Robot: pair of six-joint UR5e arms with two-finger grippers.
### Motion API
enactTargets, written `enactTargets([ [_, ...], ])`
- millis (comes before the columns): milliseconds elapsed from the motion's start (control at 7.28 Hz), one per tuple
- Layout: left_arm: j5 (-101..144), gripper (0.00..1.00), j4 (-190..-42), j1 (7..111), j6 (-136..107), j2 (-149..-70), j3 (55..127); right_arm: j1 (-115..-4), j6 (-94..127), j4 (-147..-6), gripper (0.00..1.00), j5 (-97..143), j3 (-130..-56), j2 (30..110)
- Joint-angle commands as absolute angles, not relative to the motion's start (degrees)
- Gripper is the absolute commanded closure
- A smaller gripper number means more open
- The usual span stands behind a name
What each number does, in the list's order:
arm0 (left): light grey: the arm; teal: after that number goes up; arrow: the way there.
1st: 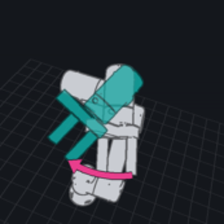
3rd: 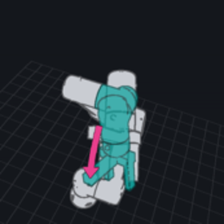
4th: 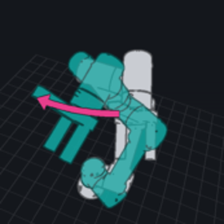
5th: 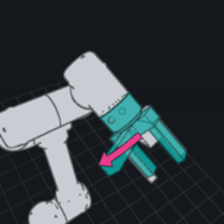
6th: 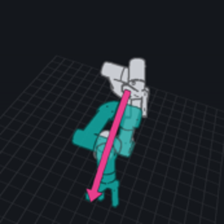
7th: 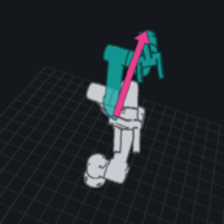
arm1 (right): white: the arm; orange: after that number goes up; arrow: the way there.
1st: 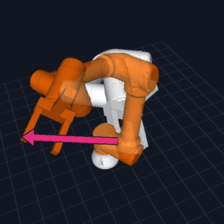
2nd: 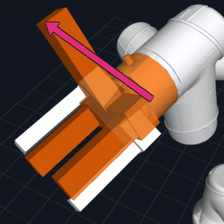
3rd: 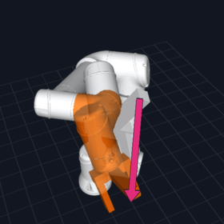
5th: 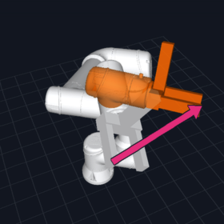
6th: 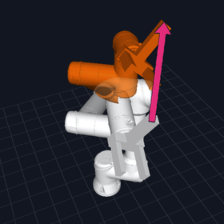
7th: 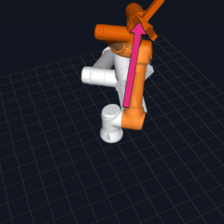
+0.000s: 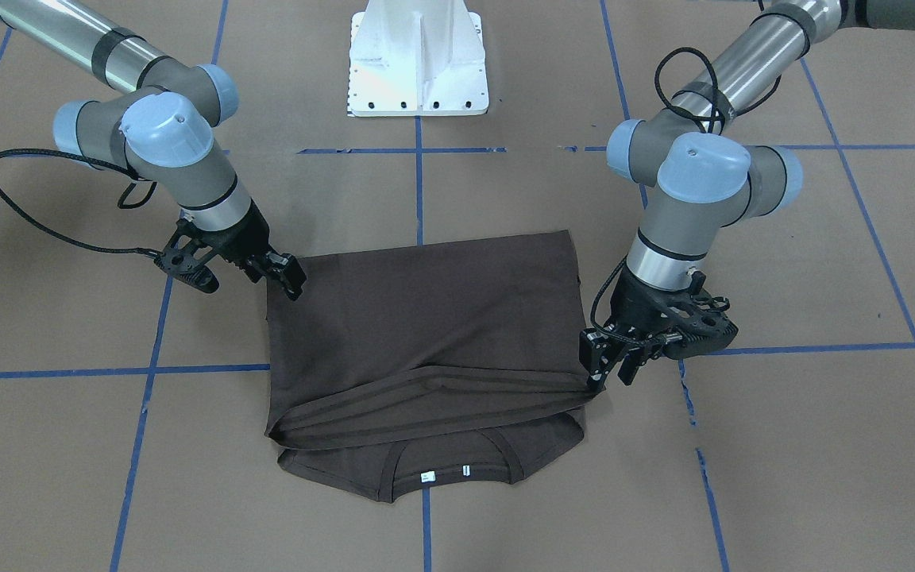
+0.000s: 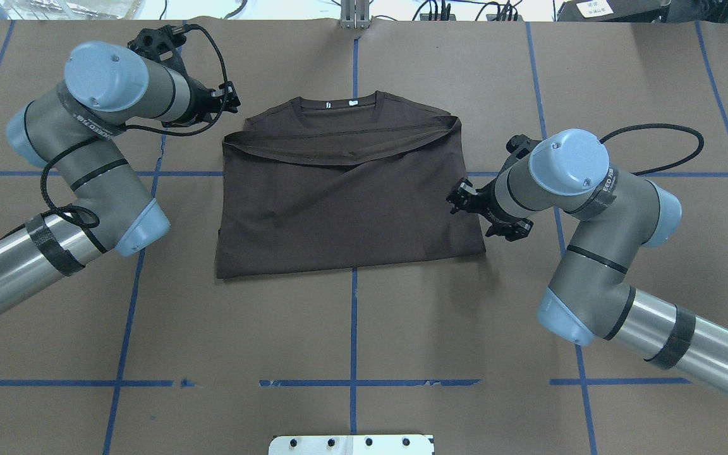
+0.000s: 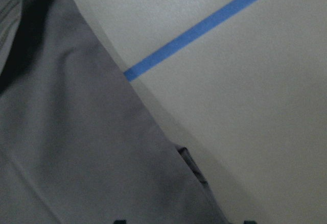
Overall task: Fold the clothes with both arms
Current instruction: 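Grasp the folded edge with the right gripper and drag the shirt toward the robot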
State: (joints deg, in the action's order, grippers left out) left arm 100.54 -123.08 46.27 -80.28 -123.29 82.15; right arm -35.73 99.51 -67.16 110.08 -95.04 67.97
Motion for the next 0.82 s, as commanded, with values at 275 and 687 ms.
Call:
enactTargets([
  [275, 100.55, 0.42, -122.96, 46.14, -81.91, -123.05, 82.71, -32.96, 102.39, -67.15, 0.26, 109.6, -97.64, 72.5],
  [687, 100.37, 0.41, -122.87, 46.14, -82.09, -123.13, 82.88, -32.96, 103.0, -67.15, 0.77, 109.6, -98.0, 73.04],
])
